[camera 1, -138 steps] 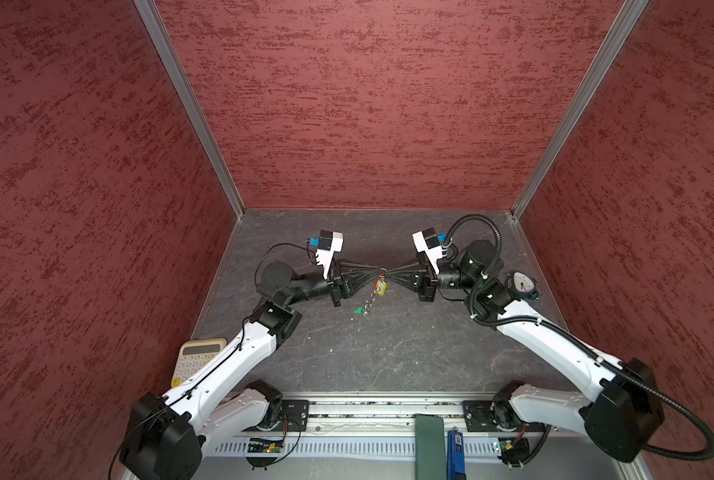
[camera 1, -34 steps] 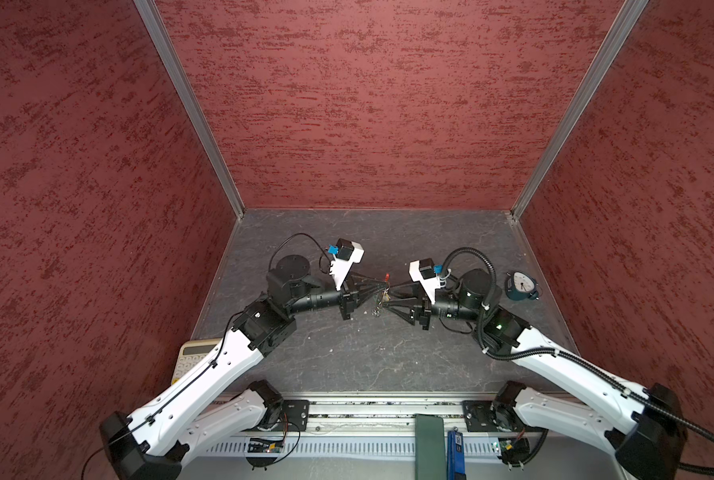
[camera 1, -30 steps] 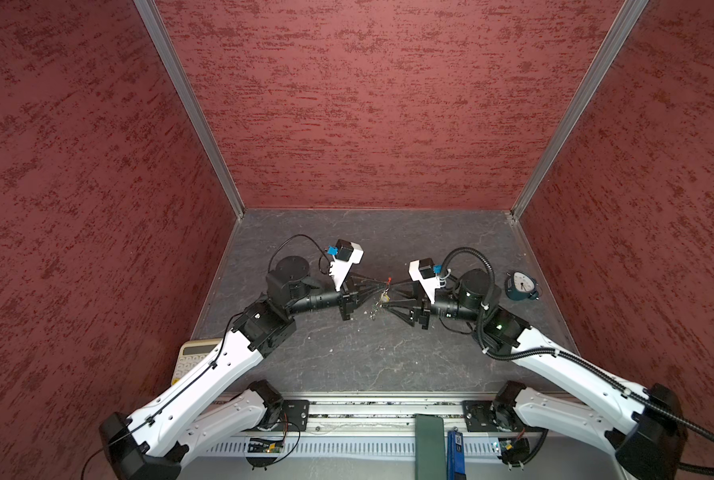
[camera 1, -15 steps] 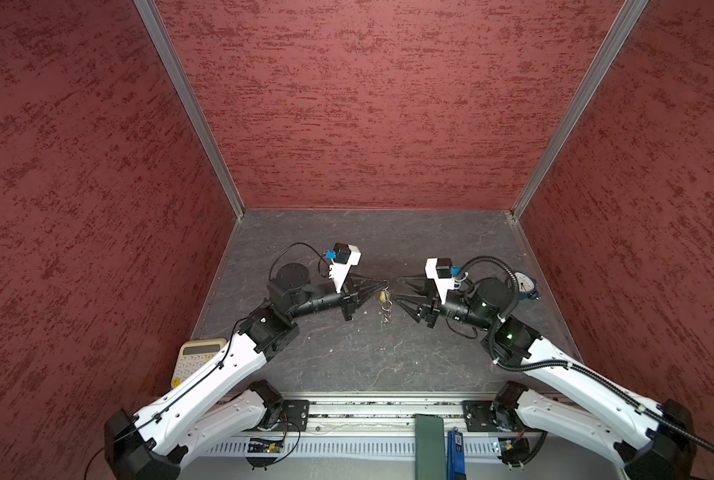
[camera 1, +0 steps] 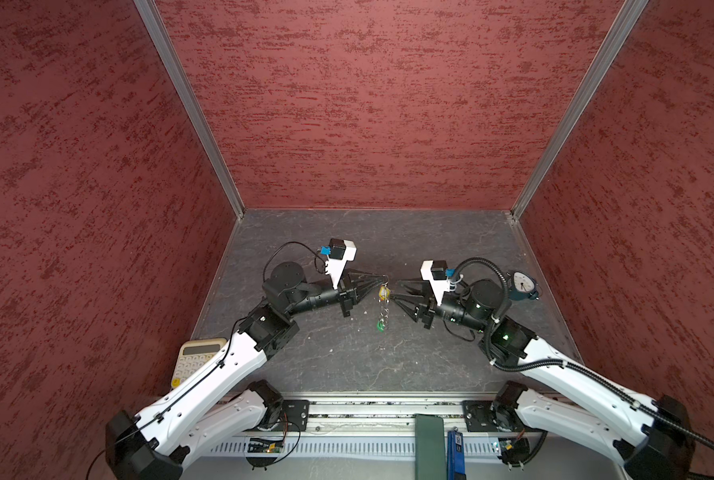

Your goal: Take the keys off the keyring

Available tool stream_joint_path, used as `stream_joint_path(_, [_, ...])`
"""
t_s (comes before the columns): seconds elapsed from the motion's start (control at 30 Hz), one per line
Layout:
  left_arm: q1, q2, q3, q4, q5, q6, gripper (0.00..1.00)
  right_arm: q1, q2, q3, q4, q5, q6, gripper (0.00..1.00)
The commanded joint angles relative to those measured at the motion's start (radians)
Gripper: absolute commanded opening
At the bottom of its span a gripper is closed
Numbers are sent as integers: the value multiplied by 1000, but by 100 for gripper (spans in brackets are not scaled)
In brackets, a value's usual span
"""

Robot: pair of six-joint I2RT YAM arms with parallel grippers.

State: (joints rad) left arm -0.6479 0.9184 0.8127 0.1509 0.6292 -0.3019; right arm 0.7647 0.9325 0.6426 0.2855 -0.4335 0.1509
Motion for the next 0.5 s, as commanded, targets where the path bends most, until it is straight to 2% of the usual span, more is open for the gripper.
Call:
stream_joint_path(0.0, [6,1,2,44,17,-12,0,16,4,49,4,-17,-29,48])
stream_joint_path(0.23, [9,3,4,37,16,-16,0,38,22,66,-2,-8,-47,57])
stream_joint_path(0.47, [12,9,4,43,25,-23,0,60,25,87,-21,41,-60,57])
